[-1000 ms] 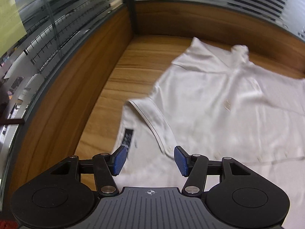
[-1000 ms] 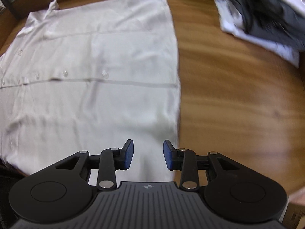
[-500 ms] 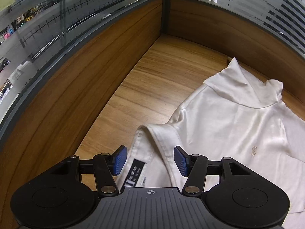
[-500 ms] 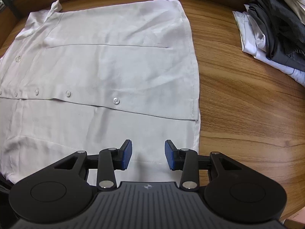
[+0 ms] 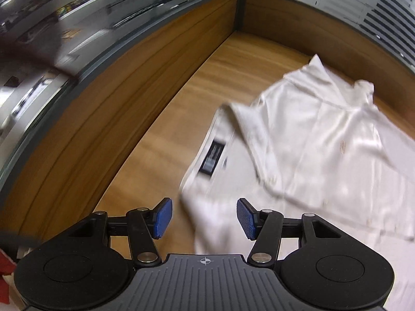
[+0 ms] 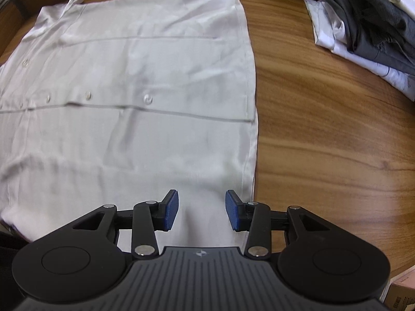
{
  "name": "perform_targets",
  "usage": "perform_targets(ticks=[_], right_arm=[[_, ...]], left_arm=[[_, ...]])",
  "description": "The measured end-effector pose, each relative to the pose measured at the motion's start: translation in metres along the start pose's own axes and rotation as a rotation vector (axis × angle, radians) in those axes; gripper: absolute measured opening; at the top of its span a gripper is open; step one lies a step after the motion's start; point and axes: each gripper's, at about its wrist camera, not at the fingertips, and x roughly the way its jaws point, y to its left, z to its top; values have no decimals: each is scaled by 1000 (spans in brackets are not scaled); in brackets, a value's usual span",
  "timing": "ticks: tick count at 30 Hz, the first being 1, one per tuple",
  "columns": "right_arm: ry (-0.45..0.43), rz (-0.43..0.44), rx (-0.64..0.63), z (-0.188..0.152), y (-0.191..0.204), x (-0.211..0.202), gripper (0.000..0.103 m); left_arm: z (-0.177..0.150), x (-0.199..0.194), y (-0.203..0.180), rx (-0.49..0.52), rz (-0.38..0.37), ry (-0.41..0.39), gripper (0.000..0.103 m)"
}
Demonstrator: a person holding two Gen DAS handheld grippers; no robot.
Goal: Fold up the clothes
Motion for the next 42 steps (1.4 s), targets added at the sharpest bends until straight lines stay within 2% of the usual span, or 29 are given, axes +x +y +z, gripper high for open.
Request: perform_targets(ticks=[6, 13, 20, 23, 27, 33, 38, 42], right_arm=[[-10, 3, -40, -24, 2, -5, 45], [-35, -7, -65, -55, 9, -17, 45], [-58, -36, -61, -86, 19, -32, 48], [-66, -60, -42, -99, 24, -40, 48], [-78, -89, -11, -116, 31, -50, 48], [-88, -116, 32, -136, 41, -58, 48], [-92, -127, 16, -143, 51, -63, 48], [-101, -137, 2, -147, 53, -67, 48]], left_arm=[[-51, -32, 8, 24, -10, -4, 59], [-104, -46, 13, 123, -127, 3, 59], [-155, -34, 16, 286, -241, 15, 61], [-168, -22, 15, 336, -286, 24, 64], [-182, -2, 10, 424, -335, 29, 65], [-195, 23, -5, 509, -374, 31, 65], [-200, 33, -18, 517, -411, 19, 66], [-205, 46, -28, 531, -388, 25, 66]])
